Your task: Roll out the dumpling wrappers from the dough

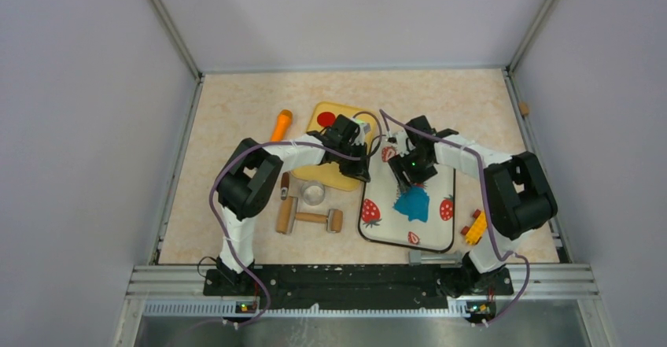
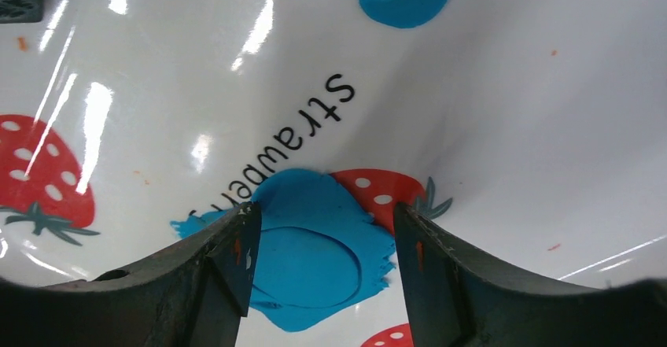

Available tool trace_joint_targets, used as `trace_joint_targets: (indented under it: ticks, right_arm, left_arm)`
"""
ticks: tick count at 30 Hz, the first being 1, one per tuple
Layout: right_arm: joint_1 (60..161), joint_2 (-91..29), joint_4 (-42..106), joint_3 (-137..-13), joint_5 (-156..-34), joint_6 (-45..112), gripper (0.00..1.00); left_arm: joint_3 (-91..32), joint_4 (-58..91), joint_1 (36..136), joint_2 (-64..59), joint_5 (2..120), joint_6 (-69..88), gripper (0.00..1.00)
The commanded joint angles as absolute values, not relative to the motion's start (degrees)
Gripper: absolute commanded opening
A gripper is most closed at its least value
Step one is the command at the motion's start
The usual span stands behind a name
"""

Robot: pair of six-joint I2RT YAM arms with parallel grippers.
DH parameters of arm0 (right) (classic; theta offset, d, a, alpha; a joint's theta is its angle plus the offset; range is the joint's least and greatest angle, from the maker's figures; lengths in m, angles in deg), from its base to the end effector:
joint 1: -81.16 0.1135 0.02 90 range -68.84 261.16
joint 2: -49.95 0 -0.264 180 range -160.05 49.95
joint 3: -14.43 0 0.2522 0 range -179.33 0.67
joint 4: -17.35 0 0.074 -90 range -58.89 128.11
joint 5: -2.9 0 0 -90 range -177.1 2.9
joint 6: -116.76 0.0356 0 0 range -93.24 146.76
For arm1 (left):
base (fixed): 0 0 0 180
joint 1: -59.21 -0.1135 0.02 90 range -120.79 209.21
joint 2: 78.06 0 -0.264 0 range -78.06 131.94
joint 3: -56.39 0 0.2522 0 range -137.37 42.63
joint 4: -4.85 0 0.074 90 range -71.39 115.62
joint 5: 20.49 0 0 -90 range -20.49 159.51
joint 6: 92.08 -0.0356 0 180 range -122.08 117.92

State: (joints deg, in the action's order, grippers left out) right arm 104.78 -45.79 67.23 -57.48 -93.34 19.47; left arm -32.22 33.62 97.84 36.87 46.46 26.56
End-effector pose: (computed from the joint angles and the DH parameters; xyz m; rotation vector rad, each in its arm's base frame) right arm 0.2805 0.1269 0.1693 -0.7859 2.7584 0.2130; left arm 0.3182 -0.2721 0.1535 0.4078 2.6765 -0.9293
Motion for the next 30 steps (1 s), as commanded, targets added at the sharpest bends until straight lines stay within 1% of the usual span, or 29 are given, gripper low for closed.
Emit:
trace_joint_targets:
  ticks: [1, 6, 10, 16, 20, 25, 30]
  right_arm:
    - [105.31, -45.49, 68.93, -59.85, -99.91, 22.86, 0.64]
    - [106.91, -47.67, 69.42, -60.54, -97.54, 20.28, 0.71]
    - [107.79, -48.02, 69.28, -57.2, -92.46, 17.59, 0.7]
    - [108.7, -46.51, 68.71, -53.37, -89.78, 15.06, 0.69]
    - [109.37, -47.5, 68.18, -52.28, -88.53, 13.86, 0.68]
    - [109.19, -48.61, 67.16, -51.97, -84.82, 13.45, 0.65]
    - [107.37, -48.76, 67.1, -53.71, -84.27, 14.01, 0.54]
  left_arm:
    - [-32.8, 31.49, 98.23, 38.63, 45.76, 25.87, 0.03]
    - [-33.34, 31.53, 98.24, 39.1, 45.5, 25.95, 0.02]
    - [-33.45, 31.45, 98.15, 39.02, 45.76, 25.87, 0.0]
    - [-33.67, 31.51, 98.08, 39.22, 46.31, 25.87, 0.0]
    - [-34.33, 31.86, 97.97, 39.77, 46.24, 25.95, 0.0]
    - [-34.87, 32.15, 97.89, 40.06, 46.33, 25.87, 0.0]
    - [-35.19, 32.39, 97.88, 40.22, 46.15, 25.45, 0.0]
